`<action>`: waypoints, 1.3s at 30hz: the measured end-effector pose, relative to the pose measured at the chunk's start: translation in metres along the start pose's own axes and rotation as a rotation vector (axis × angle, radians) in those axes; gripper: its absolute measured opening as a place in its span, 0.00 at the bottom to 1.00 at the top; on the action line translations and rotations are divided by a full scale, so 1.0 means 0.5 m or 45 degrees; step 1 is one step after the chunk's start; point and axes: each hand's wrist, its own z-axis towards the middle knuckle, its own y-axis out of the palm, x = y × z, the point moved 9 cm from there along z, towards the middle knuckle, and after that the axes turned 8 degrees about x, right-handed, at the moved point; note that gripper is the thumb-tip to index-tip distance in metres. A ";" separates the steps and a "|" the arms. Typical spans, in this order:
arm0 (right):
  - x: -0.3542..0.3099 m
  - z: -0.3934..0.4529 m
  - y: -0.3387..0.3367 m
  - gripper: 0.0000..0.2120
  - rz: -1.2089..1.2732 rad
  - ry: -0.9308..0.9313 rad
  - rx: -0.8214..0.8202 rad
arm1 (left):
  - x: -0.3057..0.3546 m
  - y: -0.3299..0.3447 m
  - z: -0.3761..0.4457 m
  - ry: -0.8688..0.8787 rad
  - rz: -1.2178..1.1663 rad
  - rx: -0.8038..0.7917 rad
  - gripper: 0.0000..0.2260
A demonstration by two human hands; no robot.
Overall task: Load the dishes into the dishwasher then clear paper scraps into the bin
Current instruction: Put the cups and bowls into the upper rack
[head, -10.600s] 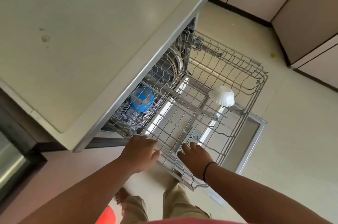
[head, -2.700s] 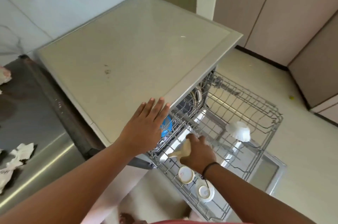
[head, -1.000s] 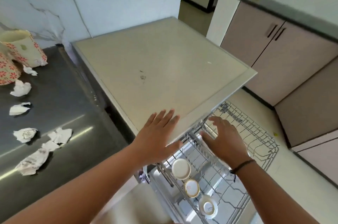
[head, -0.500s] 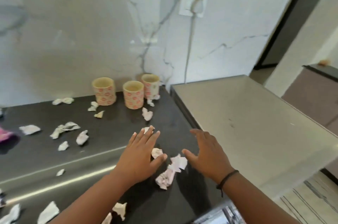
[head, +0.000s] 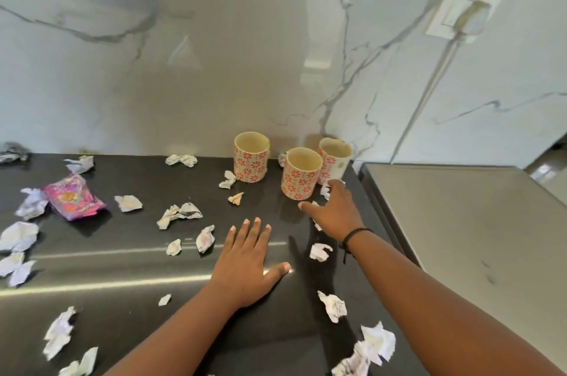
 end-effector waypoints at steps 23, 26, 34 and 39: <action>-0.033 -0.011 -0.016 0.35 0.896 -0.007 -0.036 | -0.017 0.008 0.007 -0.090 -0.060 -0.015 0.39; -0.017 -0.094 -0.066 0.35 1.014 0.016 -0.255 | -0.001 -0.025 0.014 -0.210 -0.379 0.037 0.31; 0.076 -0.290 -0.240 0.30 0.732 -0.006 -0.159 | 0.333 -0.169 -0.015 -0.030 -1.843 -0.369 0.31; 0.155 -0.387 -0.364 0.32 0.732 0.036 0.080 | 0.492 -0.175 -0.056 0.144 -1.792 -0.431 0.48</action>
